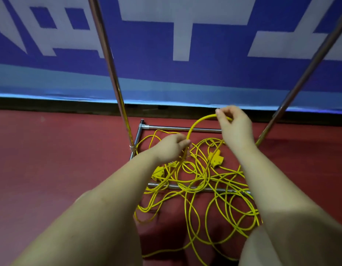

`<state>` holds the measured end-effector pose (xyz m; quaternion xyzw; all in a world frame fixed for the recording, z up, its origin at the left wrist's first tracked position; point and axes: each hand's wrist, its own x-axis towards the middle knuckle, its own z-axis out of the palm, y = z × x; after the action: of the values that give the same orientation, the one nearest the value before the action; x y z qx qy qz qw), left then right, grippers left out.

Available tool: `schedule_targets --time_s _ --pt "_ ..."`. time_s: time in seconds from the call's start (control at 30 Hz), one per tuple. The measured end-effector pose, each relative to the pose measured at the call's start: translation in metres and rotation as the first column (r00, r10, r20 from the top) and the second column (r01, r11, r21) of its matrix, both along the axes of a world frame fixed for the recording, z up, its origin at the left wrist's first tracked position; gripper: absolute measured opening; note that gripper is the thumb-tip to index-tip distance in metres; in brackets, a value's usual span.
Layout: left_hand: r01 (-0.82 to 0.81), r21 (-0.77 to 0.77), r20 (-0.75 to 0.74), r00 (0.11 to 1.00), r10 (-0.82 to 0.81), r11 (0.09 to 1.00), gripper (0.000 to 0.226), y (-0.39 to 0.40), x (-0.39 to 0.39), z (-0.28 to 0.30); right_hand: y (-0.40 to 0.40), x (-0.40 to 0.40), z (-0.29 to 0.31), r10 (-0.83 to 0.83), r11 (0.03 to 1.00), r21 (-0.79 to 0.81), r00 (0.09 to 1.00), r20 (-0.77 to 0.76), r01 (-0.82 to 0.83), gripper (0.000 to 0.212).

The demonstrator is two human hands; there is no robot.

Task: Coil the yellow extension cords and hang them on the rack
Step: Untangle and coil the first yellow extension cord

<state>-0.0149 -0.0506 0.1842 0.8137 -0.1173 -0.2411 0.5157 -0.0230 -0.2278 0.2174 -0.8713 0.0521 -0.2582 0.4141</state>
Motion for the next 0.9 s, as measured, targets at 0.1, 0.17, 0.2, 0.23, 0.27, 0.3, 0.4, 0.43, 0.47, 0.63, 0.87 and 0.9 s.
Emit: schedule_targets --time_s 0.1,0.17,0.2,0.23,0.27,0.3,0.4,0.43,0.47,0.63,0.87,0.9 --pt "-0.138 -0.187 -0.066 0.990 0.128 0.973 0.028 -0.005 0.001 0.007 -0.003 -0.002 0.002 -0.034 0.998 -0.042 0.998 0.045 0.036 0.027" --pt "-0.261 -0.309 -0.157 0.963 0.221 0.914 0.028 -0.006 0.006 0.011 0.004 -0.008 -0.003 0.053 0.997 -0.045 0.993 -0.106 -0.059 0.024" --pt "-0.325 -0.367 -0.214 0.941 0.261 0.872 0.028 -0.005 0.010 0.012 0.010 -0.012 -0.008 0.152 0.987 -0.014 0.948 -0.279 -0.163 0.024" --pt "-0.386 -0.423 -0.276 0.917 0.289 0.820 0.027 -0.006 0.013 0.014 0.017 -0.015 -0.014 0.258 0.958 0.013 0.847 -0.464 -0.285 0.026" --pt "-0.438 -0.474 -0.335 0.892 0.303 0.764 0.027 -0.006 0.016 0.016 0.024 -0.017 -0.021 0.338 0.911 0.018 0.721 -0.605 -0.412 0.028" --pt "-0.482 -0.519 -0.390 0.869 0.306 0.706 0.027 -0.006 0.020 0.018 0.030 -0.019 -0.028 0.386 0.861 0.021 0.627 -0.676 -0.508 0.029" --pt "-0.563 -0.590 -0.473 0.822 0.317 0.578 0.025 -0.002 0.029 0.024 0.044 -0.016 -0.037 0.494 0.819 0.132 0.568 -0.658 -0.558 0.012" --pt "-0.567 -0.607 -0.473 0.821 0.319 0.557 0.023 -0.001 0.031 0.026 0.044 -0.014 -0.036 0.535 0.820 0.228 0.560 -0.632 -0.526 0.012" --pt "-0.558 -0.618 -0.466 0.828 0.313 0.554 0.020 0.002 0.034 0.026 0.044 -0.011 -0.034 0.572 0.814 0.330 0.556 -0.603 -0.478 0.015" --pt "-0.195 -0.366 -0.286 0.954 0.089 0.910 0.031 0.004 0.034 0.012 0.025 0.007 -0.013 0.558 0.648 0.744 0.767 -0.318 -0.164 0.015" --pt "0.281 0.112 -0.107 0.957 -0.270 0.953 0.029 -0.014 0.020 0.004 -0.008 0.032 -0.001 0.283 0.470 0.882 0.942 -0.183 0.030 0.017" --pt "0.278 0.251 -0.004 0.958 -0.286 0.927 0.025 -0.012 0.022 0.004 -0.012 0.034 0.000 0.264 0.469 0.883 0.950 -0.168 0.026 0.017"
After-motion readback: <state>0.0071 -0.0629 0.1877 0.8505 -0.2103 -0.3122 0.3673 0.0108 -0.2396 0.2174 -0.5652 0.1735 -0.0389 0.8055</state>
